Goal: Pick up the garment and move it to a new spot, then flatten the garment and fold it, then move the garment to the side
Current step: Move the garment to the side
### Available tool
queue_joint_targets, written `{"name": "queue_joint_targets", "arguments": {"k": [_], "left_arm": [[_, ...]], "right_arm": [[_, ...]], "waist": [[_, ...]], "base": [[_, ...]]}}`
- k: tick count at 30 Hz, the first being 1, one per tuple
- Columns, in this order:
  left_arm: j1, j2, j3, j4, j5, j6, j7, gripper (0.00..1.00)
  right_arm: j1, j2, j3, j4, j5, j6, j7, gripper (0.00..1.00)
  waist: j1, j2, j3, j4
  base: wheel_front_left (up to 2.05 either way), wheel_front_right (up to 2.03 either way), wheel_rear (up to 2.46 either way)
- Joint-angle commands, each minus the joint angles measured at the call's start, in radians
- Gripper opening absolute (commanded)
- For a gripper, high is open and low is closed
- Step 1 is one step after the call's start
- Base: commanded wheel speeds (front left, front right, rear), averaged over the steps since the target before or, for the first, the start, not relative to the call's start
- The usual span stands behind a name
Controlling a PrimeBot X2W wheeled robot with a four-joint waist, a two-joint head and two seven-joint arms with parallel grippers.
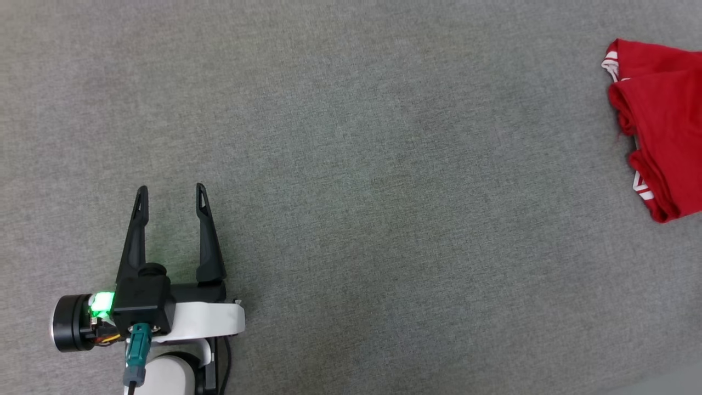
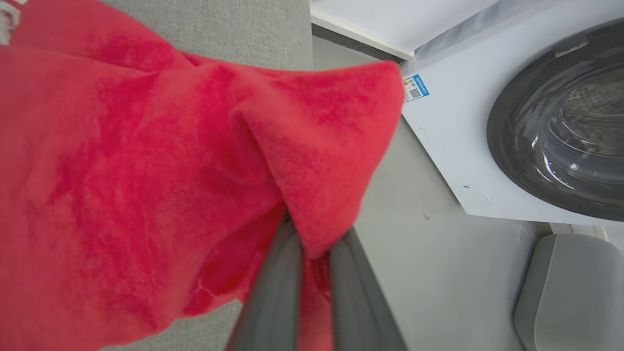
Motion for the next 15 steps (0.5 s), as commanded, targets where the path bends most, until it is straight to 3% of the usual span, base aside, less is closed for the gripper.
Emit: {"name": "queue_joint_targets", "arguments": {"k": [1,8,15], "left_arm": [[0.004,0.003,0.000,0.002,-0.006,0.005,-0.002,1.00],[0.044,-0.008,-0.009,0.017,-0.019,0.016,-0.002,1.00],[0.102,-0.018,-0.015,0.014,-0.029,0.026,-0.002,1.00]], "right_arm": [[-0.007,0.003,-0.005,0.008,-0.001,-0.001,-0.015,1.00],[-0.040,0.020,0.007,0.099,-0.127,-0.001,-0.127,1.00],[-0.064,0.095,-0.141,0.097,-0.250,-0.001,-0.426,1.00]], "waist": [[-0.0002,-0.0001,-0.011,-0.001],[-0.0002,-0.0001,-0.111,0.019],[-0.0002,-0.0001,-0.210,0.053]], "base": [[0.00,0.00,0.00],[0.00,0.00,0.00],[0.00,0.00,0.00]]}}
